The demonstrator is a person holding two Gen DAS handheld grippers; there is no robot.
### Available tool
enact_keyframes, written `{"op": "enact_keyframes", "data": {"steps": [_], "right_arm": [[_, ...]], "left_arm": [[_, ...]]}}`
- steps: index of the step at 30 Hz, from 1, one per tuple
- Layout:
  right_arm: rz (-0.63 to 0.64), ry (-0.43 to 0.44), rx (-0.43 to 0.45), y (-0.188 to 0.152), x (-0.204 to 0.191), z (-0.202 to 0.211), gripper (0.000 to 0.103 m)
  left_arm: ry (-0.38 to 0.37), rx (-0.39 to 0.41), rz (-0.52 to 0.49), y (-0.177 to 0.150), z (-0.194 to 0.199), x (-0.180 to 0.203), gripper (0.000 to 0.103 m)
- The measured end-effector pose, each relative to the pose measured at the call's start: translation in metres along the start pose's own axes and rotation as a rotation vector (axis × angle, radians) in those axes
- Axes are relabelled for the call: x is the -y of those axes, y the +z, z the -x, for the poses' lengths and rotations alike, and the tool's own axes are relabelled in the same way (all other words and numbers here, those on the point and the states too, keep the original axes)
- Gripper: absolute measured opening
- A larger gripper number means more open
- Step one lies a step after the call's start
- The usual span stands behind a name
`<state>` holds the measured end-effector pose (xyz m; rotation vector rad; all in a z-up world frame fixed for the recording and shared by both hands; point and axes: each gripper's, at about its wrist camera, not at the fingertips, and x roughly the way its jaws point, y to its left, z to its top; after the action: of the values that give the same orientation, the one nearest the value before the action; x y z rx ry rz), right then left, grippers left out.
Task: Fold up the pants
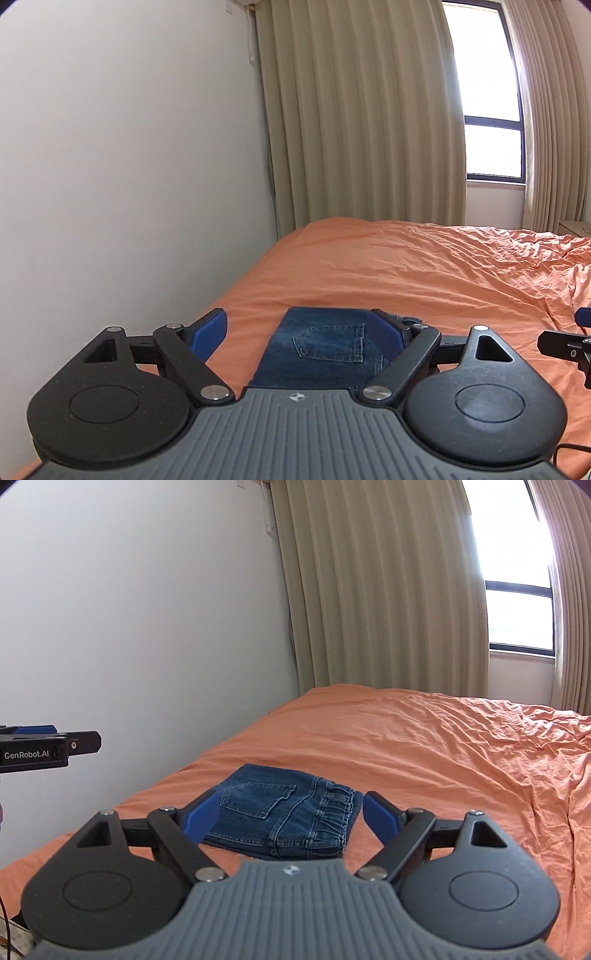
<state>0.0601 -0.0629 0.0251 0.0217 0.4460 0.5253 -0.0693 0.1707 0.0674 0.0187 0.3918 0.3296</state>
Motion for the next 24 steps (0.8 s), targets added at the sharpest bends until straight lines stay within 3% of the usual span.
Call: {"op": "enact_keyframes", "data": {"steps": [5,13,18,24], "right_arm": [[-0.019,-0.036,-0.042,-0.025,-0.003,-0.009,0.081],[-0.013,-0.073,-0.124,-0.068,-0.013,-0.055,0.081],[-0.023,-0.074,-0.184,-0.082,-0.018,-0.082,0.081],[-0.010,-0.068,-0.189,-0.082,-0.020,-0.094,0.081]], "left_arm": [[0.002,-0.121,0.053,-0.028,-0.021,-0.005,0.100],[0.020,-0.252,-0.031,-0.065,-0.059,0.010,0.100],[-0.001,-0.286,-0.028,-0.078,-0.063,0.014,0.100],[-0.001,-0.297,-0.015,-0.080,-0.066,0.012,0.100]]}}
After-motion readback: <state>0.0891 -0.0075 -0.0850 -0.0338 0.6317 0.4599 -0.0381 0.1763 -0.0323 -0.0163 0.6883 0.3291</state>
